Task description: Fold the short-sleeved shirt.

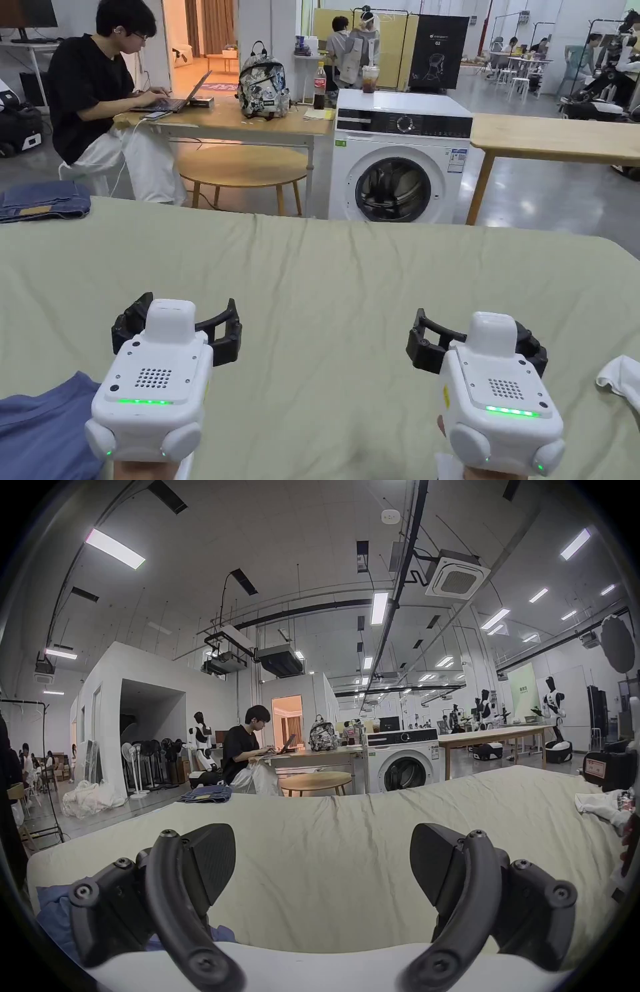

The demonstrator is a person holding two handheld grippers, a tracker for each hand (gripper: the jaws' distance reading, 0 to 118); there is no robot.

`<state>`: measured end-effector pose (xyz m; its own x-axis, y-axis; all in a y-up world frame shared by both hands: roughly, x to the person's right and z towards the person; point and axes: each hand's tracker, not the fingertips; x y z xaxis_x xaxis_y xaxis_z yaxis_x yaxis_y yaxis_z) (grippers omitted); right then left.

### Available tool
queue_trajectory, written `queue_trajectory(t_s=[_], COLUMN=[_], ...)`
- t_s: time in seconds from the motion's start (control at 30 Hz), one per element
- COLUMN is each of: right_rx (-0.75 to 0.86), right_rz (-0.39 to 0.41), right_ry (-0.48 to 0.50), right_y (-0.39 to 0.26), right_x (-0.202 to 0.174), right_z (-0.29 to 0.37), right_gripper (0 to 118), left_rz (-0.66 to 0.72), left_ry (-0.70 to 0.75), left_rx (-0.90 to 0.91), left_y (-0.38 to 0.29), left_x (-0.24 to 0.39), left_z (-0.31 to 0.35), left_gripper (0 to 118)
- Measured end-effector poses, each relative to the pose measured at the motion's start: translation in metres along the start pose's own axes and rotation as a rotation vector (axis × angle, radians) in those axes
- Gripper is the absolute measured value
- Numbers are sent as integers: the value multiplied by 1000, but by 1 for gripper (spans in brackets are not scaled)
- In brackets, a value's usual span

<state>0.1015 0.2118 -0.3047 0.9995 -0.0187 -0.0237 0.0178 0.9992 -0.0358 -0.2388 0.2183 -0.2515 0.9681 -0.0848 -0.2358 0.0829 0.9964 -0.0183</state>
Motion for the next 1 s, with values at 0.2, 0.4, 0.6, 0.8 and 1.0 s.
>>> queue_trajectory(t_s=[0.2, 0.4, 0.6, 0.8, 1.0], right_rx=[2, -62, -60, 13, 287], right_rz=[45, -49, -470, 365, 1388], right_ry=[33, 28, -3, -3, -37], right_y=[3, 5, 14, 27, -7], right_x=[2, 6, 26, -17, -48], right_z=[7, 3, 2, -1, 10], right_gripper=[118, 118, 118, 118, 118], left_rz=[53, 200, 680, -323, -1030], left_ry=[-20, -34, -2, 35, 75], left_rx=[-4, -69, -57, -66, 44], left_y=[0, -1, -6, 11, -2], left_x=[-1, -12, -44, 11, 40], left_z=[3, -4, -6, -7, 9], left_gripper=[103, 103, 103, 103, 103])
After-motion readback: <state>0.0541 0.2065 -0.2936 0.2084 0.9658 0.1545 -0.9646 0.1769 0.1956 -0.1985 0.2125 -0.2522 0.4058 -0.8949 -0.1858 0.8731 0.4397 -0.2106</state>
